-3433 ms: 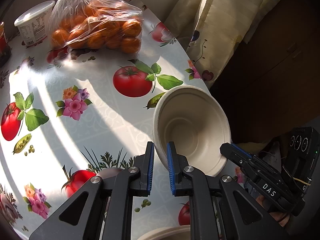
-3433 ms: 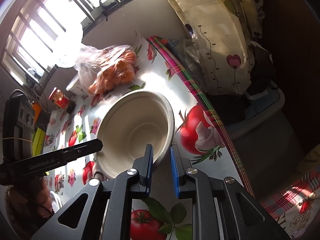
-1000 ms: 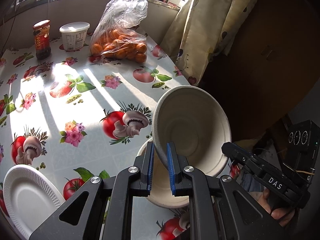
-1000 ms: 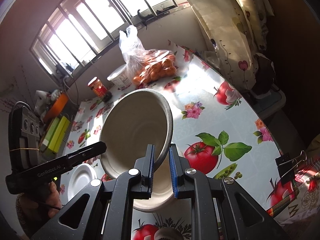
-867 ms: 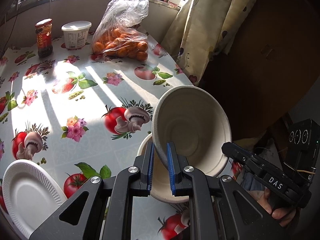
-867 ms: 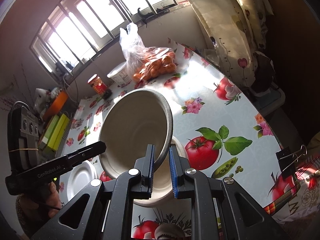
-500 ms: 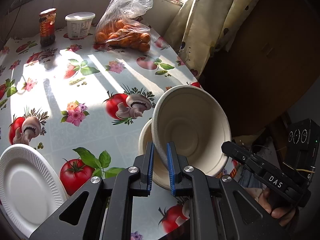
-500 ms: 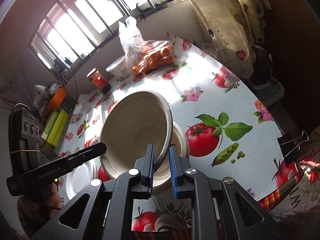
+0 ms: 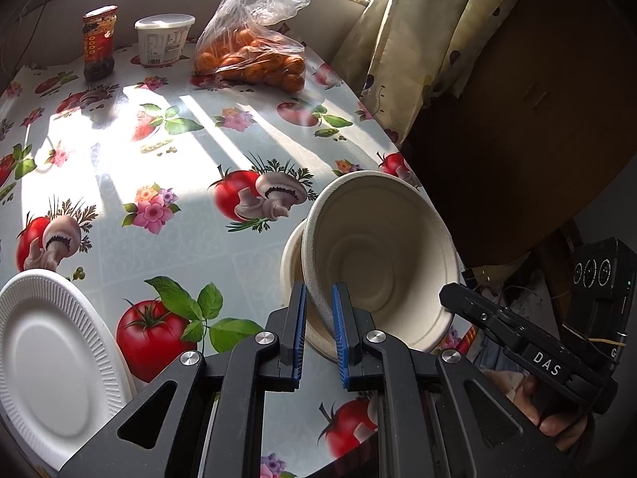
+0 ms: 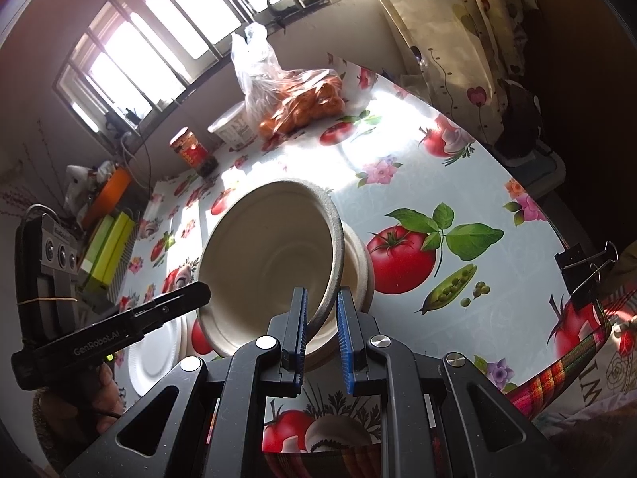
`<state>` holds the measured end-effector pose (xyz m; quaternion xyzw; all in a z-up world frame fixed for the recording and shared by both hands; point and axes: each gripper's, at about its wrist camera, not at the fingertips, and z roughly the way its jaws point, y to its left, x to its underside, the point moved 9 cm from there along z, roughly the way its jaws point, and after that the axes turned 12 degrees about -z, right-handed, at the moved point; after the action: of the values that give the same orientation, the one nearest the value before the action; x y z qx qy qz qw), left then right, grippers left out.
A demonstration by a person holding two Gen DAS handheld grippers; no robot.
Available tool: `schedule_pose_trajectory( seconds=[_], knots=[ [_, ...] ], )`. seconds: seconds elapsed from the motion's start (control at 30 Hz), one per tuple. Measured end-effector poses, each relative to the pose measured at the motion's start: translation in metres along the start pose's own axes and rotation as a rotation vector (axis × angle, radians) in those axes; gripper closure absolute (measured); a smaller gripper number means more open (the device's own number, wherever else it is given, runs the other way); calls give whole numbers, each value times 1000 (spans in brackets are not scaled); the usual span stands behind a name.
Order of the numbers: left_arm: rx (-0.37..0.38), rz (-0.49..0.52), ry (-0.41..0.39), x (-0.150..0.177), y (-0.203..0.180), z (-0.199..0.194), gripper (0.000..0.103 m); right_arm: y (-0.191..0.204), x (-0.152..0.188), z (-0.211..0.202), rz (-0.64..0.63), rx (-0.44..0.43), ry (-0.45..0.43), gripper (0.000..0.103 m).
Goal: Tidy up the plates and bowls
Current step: 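Lower the held bowl into the bowl stack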
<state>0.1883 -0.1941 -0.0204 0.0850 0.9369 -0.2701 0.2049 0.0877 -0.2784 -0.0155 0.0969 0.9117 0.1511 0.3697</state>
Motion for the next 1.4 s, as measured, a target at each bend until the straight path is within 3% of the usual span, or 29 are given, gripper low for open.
schedule_pose_trajectory(
  seconds=[1.4],
  knots=[
    [-28,-22,33,10,8,22,89,-8,12,14,0,30,28,87]
  ],
)
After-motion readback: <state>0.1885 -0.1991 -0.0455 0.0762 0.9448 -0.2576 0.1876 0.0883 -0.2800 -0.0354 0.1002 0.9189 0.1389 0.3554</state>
